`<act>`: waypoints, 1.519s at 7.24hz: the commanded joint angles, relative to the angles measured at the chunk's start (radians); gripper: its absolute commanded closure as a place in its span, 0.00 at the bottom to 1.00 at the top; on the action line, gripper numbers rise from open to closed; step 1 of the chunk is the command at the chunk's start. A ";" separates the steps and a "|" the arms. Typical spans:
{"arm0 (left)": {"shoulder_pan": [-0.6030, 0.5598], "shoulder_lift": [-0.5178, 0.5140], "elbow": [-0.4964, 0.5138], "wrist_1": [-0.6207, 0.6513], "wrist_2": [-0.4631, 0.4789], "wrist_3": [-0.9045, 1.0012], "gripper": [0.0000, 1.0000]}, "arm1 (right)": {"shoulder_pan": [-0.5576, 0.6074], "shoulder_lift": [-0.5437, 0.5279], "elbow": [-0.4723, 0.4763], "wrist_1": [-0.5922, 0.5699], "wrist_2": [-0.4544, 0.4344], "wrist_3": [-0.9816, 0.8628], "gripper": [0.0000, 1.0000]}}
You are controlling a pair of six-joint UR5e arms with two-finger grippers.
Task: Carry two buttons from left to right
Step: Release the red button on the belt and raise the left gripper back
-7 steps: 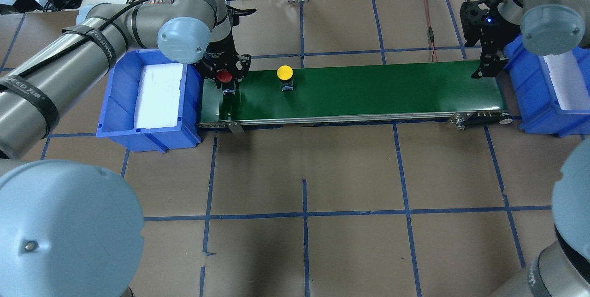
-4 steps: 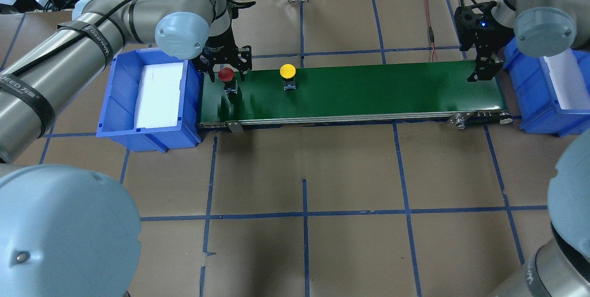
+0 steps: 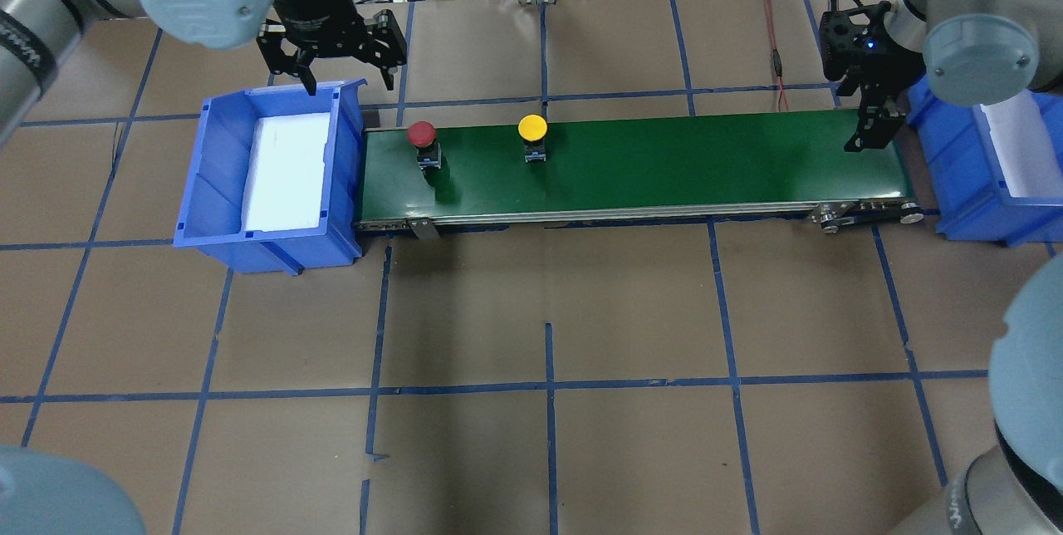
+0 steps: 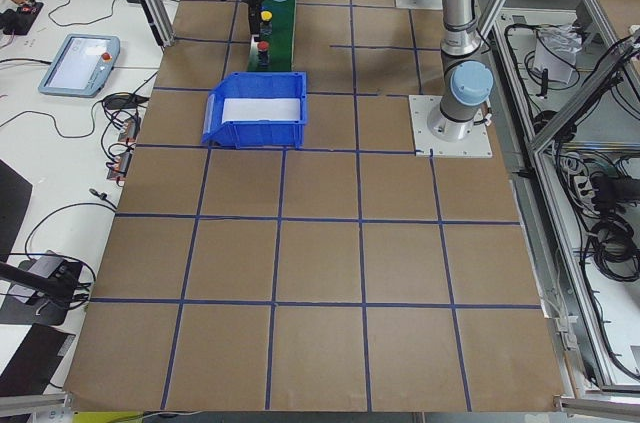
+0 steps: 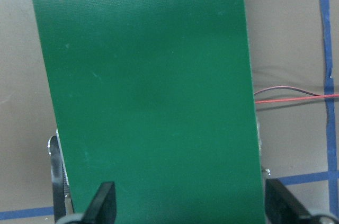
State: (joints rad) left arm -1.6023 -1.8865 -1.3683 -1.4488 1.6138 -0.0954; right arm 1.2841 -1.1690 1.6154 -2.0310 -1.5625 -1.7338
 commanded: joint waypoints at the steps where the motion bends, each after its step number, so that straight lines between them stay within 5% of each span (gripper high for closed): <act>1: 0.039 0.142 -0.041 -0.091 0.000 0.048 0.00 | 0.033 0.000 0.004 -0.006 -0.037 0.002 0.00; 3: 0.053 0.249 -0.167 -0.087 -0.005 0.046 0.00 | 0.058 -0.014 0.004 -0.006 -0.042 -0.021 0.00; 11: 0.062 0.254 -0.100 -0.268 -0.047 0.082 0.00 | 0.060 -0.008 0.003 -0.011 -0.025 -0.110 0.07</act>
State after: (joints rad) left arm -1.5411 -1.6365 -1.4573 -1.7083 1.5728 -0.0151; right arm 1.3437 -1.1763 1.6192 -2.0417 -1.5886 -1.8438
